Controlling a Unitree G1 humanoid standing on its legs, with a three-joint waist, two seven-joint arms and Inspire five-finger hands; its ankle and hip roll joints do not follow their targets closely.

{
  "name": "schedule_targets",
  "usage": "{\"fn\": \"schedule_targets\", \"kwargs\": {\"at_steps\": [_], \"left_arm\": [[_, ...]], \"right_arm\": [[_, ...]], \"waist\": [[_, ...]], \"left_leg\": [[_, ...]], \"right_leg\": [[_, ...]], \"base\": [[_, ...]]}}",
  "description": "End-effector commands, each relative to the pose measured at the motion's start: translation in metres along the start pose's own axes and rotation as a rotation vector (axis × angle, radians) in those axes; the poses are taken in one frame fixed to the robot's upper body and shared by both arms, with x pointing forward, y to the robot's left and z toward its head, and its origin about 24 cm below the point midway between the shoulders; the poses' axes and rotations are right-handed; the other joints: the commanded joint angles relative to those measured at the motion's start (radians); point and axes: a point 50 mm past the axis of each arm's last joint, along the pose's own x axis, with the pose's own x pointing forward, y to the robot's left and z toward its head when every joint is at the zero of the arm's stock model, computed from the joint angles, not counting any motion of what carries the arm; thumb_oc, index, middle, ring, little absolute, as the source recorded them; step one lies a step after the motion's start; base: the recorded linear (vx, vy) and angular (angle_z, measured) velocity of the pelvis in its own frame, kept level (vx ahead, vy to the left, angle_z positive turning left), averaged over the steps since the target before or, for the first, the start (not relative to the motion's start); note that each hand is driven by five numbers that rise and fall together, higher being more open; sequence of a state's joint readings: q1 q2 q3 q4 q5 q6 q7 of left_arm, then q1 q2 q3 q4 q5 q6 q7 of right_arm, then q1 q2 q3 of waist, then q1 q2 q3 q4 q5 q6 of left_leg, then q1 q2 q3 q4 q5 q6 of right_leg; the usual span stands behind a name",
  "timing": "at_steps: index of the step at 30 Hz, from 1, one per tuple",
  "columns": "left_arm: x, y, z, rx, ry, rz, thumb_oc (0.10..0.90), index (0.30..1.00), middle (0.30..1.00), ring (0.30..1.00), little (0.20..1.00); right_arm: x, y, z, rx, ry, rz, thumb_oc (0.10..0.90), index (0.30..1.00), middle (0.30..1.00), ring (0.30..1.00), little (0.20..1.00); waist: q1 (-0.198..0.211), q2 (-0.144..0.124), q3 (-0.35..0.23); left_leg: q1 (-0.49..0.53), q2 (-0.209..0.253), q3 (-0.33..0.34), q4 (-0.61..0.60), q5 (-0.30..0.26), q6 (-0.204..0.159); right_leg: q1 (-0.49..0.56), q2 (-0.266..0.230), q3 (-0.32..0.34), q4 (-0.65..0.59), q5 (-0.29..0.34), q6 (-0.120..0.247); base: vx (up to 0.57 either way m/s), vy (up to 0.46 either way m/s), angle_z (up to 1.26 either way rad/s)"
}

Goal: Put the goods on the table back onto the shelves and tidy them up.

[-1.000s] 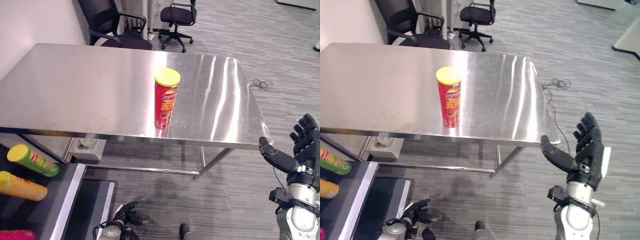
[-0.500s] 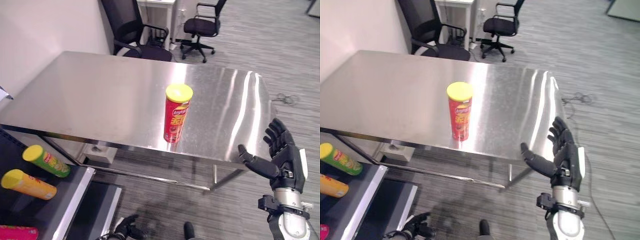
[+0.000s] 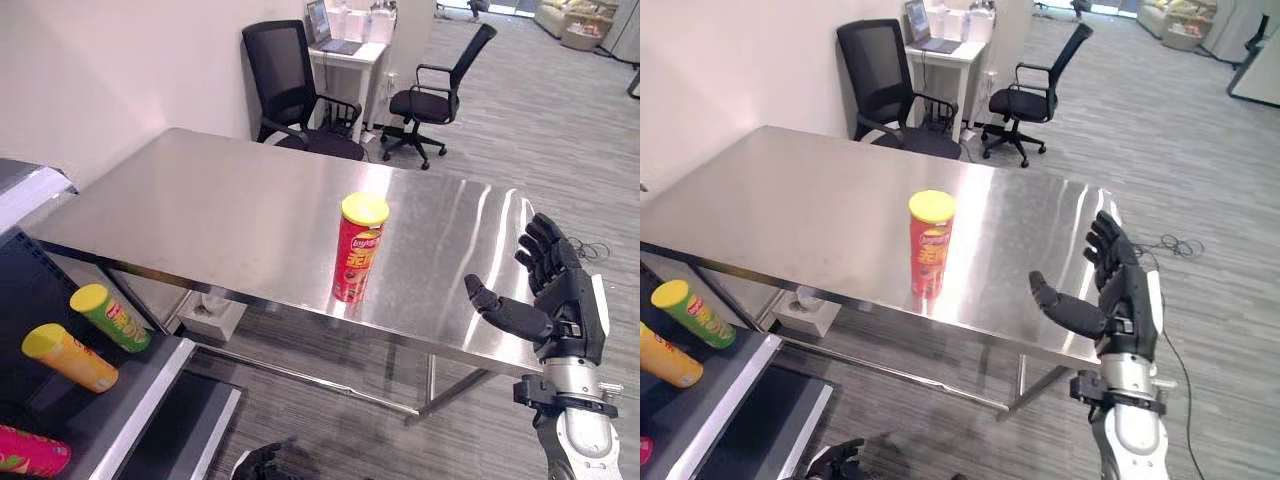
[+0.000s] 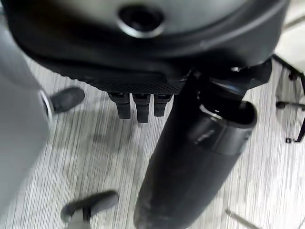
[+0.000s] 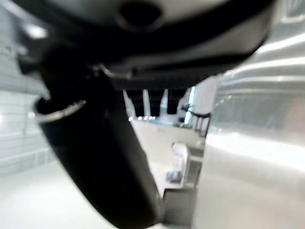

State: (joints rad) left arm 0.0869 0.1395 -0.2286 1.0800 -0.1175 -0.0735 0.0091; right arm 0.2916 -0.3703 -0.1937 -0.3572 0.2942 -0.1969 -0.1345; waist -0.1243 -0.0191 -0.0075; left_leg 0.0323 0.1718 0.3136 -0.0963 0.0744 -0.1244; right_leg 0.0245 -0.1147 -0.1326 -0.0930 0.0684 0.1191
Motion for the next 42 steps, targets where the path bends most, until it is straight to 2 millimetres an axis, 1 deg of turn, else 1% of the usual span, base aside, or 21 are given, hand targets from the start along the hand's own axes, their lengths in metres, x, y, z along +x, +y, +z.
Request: {"fn": "schedule_targets", "kwargs": {"at_steps": [1,4,6,10,11,14,16,17,22,30,33,37,42], "left_arm": [[0.004,0.002,0.02,0.024,-0.08,-0.013,0.8,0.9,0.9,0.9,0.9],[0.003,0.003,0.018,0.036,-0.07,-0.015,0.8,0.9,0.9,0.9,0.9],[0.003,0.003,0.018,0.04,-0.068,-0.017,0.8,0.9,0.9,0.9,0.9],[0.003,0.006,0.015,0.046,-0.056,-0.017,0.8,0.9,0.9,0.9,0.9],[0.003,0.006,0.015,0.046,-0.056,-0.017,0.8,0.9,0.9,0.9,0.9],[0.003,0.008,0.013,0.066,-0.045,-0.017,0.8,0.9,0.9,0.9,0.9],[0.003,0.008,0.013,0.07,-0.043,-0.018,0.8,0.9,0.9,0.9,0.9],[0.002,0.009,0.012,0.076,-0.04,-0.021,0.8,0.9,0.9,0.9,0.9],[0.002,0.009,0.01,0.083,-0.036,-0.027,0.8,0.9,0.9,0.9,0.9],[0.002,0.008,0.008,0.076,-0.031,-0.035,0.8,0.9,0.9,0.9,0.9],[0.001,0.009,0.007,0.078,-0.028,-0.038,0.8,0.9,0.9,0.9,0.9],[0.001,0.01,0.008,0.083,-0.029,-0.04,0.8,0.9,0.9,0.9,0.9],[0.0,0.012,0.005,0.071,-0.023,-0.037,0.8,0.9,0.9,0.9,0.9]], "right_arm": [[0.025,-0.006,0.044,0.05,-0.293,-0.031,0.8,0.9,0.9,0.9,0.9],[0.034,-0.005,0.042,0.128,-0.295,-0.026,0.8,0.9,0.9,0.9,0.9],[0.036,-0.005,0.042,0.157,-0.296,-0.022,0.8,0.9,0.9,0.9,0.9],[0.045,-0.003,0.039,0.271,-0.288,-0.003,0.8,0.9,0.9,0.9,0.9],[0.045,-0.003,0.039,0.272,-0.289,-0.002,0.8,0.9,0.9,0.9,0.9],[0.053,0.005,0.034,0.37,-0.265,0.047,0.8,0.9,0.9,0.9,0.9],[0.054,0.007,0.033,0.385,-0.258,0.062,0.8,0.9,0.9,0.9,0.9],[0.056,0.011,0.031,0.405,-0.249,0.087,0.8,0.9,0.9,0.9,0.9],[0.061,0.019,0.03,0.399,-0.225,0.152,0.8,0.9,0.9,0.9,0.9],[0.064,0.024,0.031,0.373,-0.215,0.2,0.8,0.9,0.9,0.9,0.9],[0.066,0.026,0.028,0.365,-0.194,0.212,0.8,0.9,0.9,0.9,0.9],[0.075,0.029,0.027,0.346,-0.175,0.252,0.8,0.9,0.9,0.9,0.9],[0.083,0.034,0.034,0.341,-0.181,0.316,0.8,0.9,0.9,0.9,0.9]], "waist": [[0.013,0.009,-0.023],[0.028,0.007,-0.026],[0.03,0.007,-0.026],[0.049,0.003,-0.025],[0.048,0.003,-0.024],[0.061,0.002,-0.023],[0.063,0.003,-0.022],[0.068,0.004,-0.021],[0.077,0.009,-0.022],[0.083,0.012,-0.024],[0.088,0.012,-0.026],[0.095,0.012,-0.028],[0.112,0.01,-0.029]], "left_leg": [[-0.019,0.01,0.009,0.033,-0.027,0.027],[-0.013,0.006,0.005,0.031,-0.029,0.026],[-0.011,0.004,0.003,0.03,-0.029,0.026],[-0.004,-0.001,-0.007,0.028,-0.029,0.026],[-0.004,-0.001,-0.007,0.028,-0.029,0.026],[-0.001,-0.008,-0.012,0.025,-0.028,0.026],[-0.001,-0.009,-0.013,0.024,-0.027,0.026],[-0.002,-0.012,-0.015,0.024,-0.028,0.027],[-0.001,-0.016,-0.019,0.022,-0.028,0.027],[-0.001,-0.017,-0.027,0.02,-0.028,0.026],[0.0,-0.016,-0.03,0.02,-0.029,0.024],[-0.002,-0.015,-0.034,0.018,-0.027,0.022],[0.0,-0.014,-0.044,0.017,-0.027,0.019]], "right_leg": [[0.017,-0.041,0.008,0.068,-0.099,0.043],[0.025,-0.046,-0.004,0.071,-0.099,0.042],[0.028,-0.047,-0.007,0.072,-0.1,0.042],[0.04,-0.056,-0.022,0.074,-0.099,0.043],[0.041,-0.057,-0.023,0.074,-0.099,0.043],[0.045,-0.064,-0.034,0.073,-0.096,0.045],[0.045,-0.066,-0.037,0.074,-0.095,0.045],[0.045,-0.068,-0.04,0.075,-0.094,0.046],[0.049,-0.074,-0.051,0.074,-0.091,0.047],[0.053,-0.075,-0.062,0.075,-0.094,0.046],[0.053,-0.074,-0.067,0.075,-0.095,0.045],[0.056,-0.074,-0.075,0.073,-0.095,0.044],[0.066,-0.074,-0.091,0.073,-0.099,0.043]], "base": [[0.0,0.0,0.11],[0.01,0.006,0.2],[0.01,0.003,0.14],[0.01,-0.001,0.07],[0.01,0.005,0.14],[0.01,0.003,0.06],[0.0,-0.003,0.02],[0.01,-0.008,0.03],[0.01,-0.003,0.02],[0.01,-0.008,0.09],[0.0,0.0,0.0],[0.0,0.0,0.0],[0.02,-0.012,0.14]]}}
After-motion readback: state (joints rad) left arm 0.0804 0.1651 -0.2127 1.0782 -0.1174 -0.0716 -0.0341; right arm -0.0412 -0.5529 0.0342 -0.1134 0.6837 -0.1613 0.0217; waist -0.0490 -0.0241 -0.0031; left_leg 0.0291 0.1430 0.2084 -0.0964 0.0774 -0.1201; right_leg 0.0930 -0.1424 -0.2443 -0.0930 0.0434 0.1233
